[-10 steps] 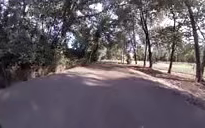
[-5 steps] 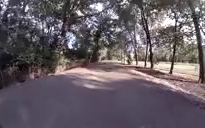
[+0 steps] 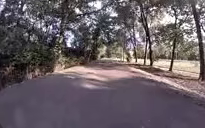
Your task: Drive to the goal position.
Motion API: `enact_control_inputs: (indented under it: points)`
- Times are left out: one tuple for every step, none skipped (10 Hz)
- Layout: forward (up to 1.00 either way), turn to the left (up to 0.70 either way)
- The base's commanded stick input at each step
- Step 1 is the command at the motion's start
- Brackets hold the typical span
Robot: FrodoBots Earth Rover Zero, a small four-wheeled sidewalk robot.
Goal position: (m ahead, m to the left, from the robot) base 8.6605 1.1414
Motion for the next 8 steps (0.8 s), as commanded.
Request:
enact_control_inputs:
  points:
    - [0.70,0.00]
    - [0.70,0.14]
    - [0.70,0.33]
    - [0.70,0.09]
    - [0.70,0.00]
    - [0.70,0.00]
    - [0.70,0.00]
    - [0.70,0.00]
